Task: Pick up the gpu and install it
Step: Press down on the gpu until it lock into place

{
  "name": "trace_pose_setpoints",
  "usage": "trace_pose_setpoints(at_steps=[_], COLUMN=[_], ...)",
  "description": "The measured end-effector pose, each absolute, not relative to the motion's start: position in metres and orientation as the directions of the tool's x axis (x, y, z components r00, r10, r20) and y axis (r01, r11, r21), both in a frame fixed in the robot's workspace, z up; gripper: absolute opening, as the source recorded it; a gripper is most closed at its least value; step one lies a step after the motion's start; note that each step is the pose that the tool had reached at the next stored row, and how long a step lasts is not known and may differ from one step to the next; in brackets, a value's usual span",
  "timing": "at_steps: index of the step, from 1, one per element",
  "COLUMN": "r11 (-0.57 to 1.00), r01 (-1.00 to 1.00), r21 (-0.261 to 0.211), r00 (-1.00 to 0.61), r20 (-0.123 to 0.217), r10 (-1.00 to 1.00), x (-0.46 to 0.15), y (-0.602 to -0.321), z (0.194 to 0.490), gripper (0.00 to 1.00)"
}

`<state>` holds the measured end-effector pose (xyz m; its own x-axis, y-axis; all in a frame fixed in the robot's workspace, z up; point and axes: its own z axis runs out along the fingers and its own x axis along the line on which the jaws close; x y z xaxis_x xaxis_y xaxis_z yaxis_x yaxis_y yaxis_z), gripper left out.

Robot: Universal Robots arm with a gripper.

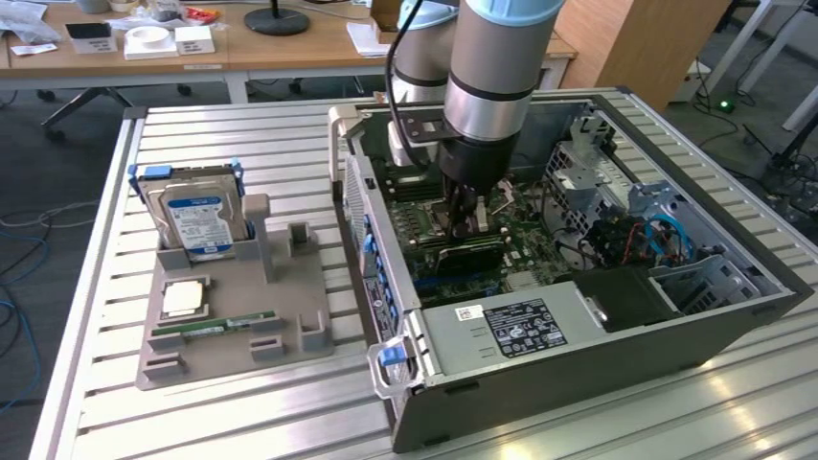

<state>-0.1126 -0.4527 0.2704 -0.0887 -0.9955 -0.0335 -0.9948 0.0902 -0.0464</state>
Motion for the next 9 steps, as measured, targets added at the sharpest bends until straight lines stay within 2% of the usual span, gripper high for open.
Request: trace_pose_setpoints(at_steps=[9], r11=[0.09], r01=[-0.995], r21=[-0.046], r00=[-0.089], r20=[-0.033], r10=[-0.995], x=[-0.1126], y=[-0.4534], z=[0.2702], gripper=[0.11])
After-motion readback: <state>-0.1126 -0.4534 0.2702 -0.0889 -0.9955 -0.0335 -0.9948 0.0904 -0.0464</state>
